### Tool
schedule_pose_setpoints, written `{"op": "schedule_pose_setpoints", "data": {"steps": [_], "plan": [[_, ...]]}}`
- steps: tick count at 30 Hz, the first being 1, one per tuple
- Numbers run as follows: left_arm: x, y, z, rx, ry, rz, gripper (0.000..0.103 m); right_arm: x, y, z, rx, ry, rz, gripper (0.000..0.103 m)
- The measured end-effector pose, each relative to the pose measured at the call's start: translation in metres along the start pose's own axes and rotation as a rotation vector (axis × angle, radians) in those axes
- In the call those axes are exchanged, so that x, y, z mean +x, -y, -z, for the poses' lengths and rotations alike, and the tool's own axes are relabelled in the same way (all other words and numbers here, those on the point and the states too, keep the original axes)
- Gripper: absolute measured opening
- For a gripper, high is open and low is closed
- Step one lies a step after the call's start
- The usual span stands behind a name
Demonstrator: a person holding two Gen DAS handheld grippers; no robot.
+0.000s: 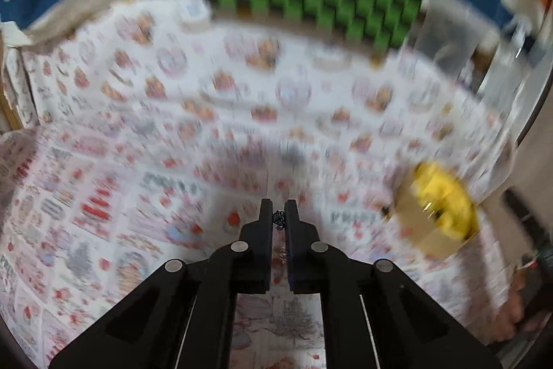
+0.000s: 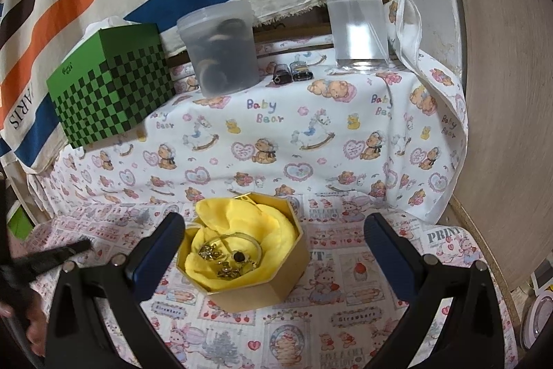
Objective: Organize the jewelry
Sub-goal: 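Grasp the silver chain from the table with the left tool, then close the right tool on a small beige stud earring while the left tool holds the chain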
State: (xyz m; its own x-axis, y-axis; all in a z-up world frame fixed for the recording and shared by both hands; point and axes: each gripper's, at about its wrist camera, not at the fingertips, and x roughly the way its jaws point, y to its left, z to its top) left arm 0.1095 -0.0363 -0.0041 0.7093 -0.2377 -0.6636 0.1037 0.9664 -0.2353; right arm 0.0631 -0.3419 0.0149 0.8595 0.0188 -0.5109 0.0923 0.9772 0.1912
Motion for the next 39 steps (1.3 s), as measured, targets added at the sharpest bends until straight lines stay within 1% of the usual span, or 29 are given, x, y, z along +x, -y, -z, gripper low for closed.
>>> {"op": "schedule_pose_setpoints", "data": {"steps": [4, 6, 9, 17, 21, 23, 26, 27, 29, 31, 32, 34, 35, 37, 38, 39], "plan": [[-0.033, -0.011, -0.008, -0.037, 0.097, 0.089, 0.006, -0.001, -0.001, 0.0, -0.004, 0.002, -0.005, 0.103], [-0.044, -0.01, -0.01, -0.028, 0.139, 0.102, 0.006, -0.002, -0.003, 0.001, -0.012, 0.005, -0.003, 0.103], [-0.056, -0.01, -0.014, -0.021, 0.191, 0.091, 0.006, -0.002, -0.004, 0.001, -0.022, 0.007, -0.002, 0.103], [-0.064, -0.012, -0.013, -0.036, 0.211, 0.085, 0.006, -0.006, -0.009, 0.001, -0.034, 0.012, -0.016, 0.103], [-0.065, -0.014, -0.012, -0.039, 0.237, 0.07, 0.006, -0.014, -0.016, -0.004, -0.034, 0.012, -0.066, 0.103], [-0.064, -0.015, -0.012, -0.043, 0.242, 0.055, 0.006, -0.016, -0.025, -0.009, -0.026, -0.015, -0.091, 0.103], [-0.063, -0.018, -0.012, -0.055, 0.246, 0.043, 0.006, -0.012, -0.044, -0.018, -0.035, -0.1, -0.118, 0.101], [-0.064, -0.019, -0.012, -0.058, 0.252, 0.029, 0.006, -0.011, -0.054, -0.022, -0.056, -0.119, -0.143, 0.097], [-0.063, -0.021, -0.012, -0.058, 0.261, -0.003, 0.006, -0.007, -0.071, -0.027, -0.101, -0.144, -0.166, 0.089], [-0.062, -0.022, -0.012, -0.055, 0.265, -0.03, 0.006, 0.005, -0.091, -0.029, -0.155, -0.215, -0.177, 0.073], [-0.06, -0.022, -0.012, -0.057, 0.261, -0.042, 0.006, 0.013, -0.101, -0.028, -0.178, -0.263, -0.188, 0.069], [-0.057, -0.024, -0.012, -0.062, 0.25, -0.042, 0.006, 0.03, -0.117, -0.022, -0.215, -0.356, -0.202, 0.051], [-0.056, -0.025, -0.012, -0.064, 0.247, -0.039, 0.006, 0.036, -0.122, -0.019, -0.223, -0.384, -0.198, 0.047], [-0.056, -0.024, -0.012, -0.062, 0.248, -0.043, 0.006, 0.053, -0.132, -0.011, -0.24, -0.452, -0.173, 0.036], [-0.057, -0.025, -0.012, -0.062, 0.252, -0.044, 0.006, 0.06, -0.136, -0.007, -0.238, -0.478, -0.159, 0.034], [-0.057, -0.025, -0.013, -0.064, 0.254, -0.043, 0.006, 0.068, -0.139, -0.002, -0.228, -0.51, -0.143, 0.029]]}}
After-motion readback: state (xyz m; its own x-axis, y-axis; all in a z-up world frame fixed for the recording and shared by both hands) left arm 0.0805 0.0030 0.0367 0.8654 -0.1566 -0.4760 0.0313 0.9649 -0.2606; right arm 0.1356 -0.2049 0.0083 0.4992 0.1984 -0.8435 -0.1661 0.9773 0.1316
